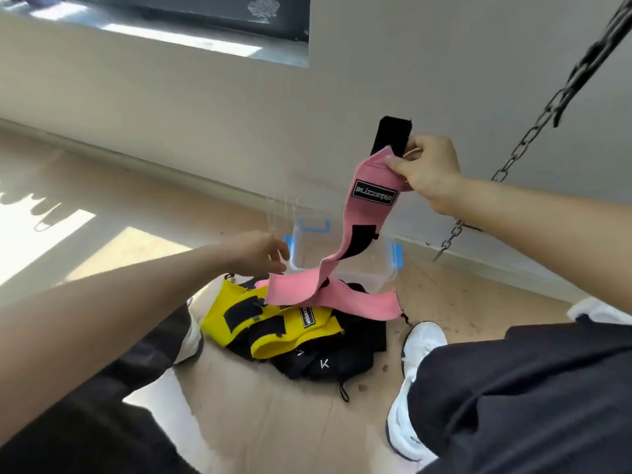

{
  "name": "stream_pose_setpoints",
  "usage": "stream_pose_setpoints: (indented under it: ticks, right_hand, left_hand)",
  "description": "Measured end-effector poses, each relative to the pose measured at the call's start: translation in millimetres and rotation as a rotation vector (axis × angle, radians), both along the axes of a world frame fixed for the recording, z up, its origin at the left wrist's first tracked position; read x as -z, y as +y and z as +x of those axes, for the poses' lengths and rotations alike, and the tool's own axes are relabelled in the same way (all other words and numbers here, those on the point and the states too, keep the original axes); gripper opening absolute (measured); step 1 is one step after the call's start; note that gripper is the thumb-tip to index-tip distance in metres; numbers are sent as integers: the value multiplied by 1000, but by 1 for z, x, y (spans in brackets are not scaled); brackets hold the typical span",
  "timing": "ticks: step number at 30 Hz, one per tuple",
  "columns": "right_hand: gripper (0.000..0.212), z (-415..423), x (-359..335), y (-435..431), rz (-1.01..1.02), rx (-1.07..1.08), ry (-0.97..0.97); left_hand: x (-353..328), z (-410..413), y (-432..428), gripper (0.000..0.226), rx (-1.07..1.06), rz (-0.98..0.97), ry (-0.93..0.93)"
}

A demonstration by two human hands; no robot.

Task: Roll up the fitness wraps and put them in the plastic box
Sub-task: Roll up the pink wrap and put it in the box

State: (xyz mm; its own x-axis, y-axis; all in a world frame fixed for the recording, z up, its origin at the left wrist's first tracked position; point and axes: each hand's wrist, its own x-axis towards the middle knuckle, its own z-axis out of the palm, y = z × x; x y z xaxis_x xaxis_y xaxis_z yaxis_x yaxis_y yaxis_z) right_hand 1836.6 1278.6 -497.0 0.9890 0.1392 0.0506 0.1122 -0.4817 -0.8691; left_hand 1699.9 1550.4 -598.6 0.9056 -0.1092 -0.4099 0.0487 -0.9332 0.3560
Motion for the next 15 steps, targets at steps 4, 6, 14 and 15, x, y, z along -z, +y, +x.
stream_pose_setpoints:
  ticks: [4,6,14,15]
  right_hand:
    - [21,-3,-6,5,-24,141,-16]
    - [22,6,4,5,7,249,-32]
    - [15,21,30,9,-45,318,-151]
    - [16,23,35,9,-75,283,-159]
  left_hand:
    - [6,2,-26,31,-66,-124,-148]
    - [19,-2,-39,31,-99,-130,-231]
    - [112,-5,-66,28,36,-37,-441]
    - [125,-5,-67,37,62,11,-427]
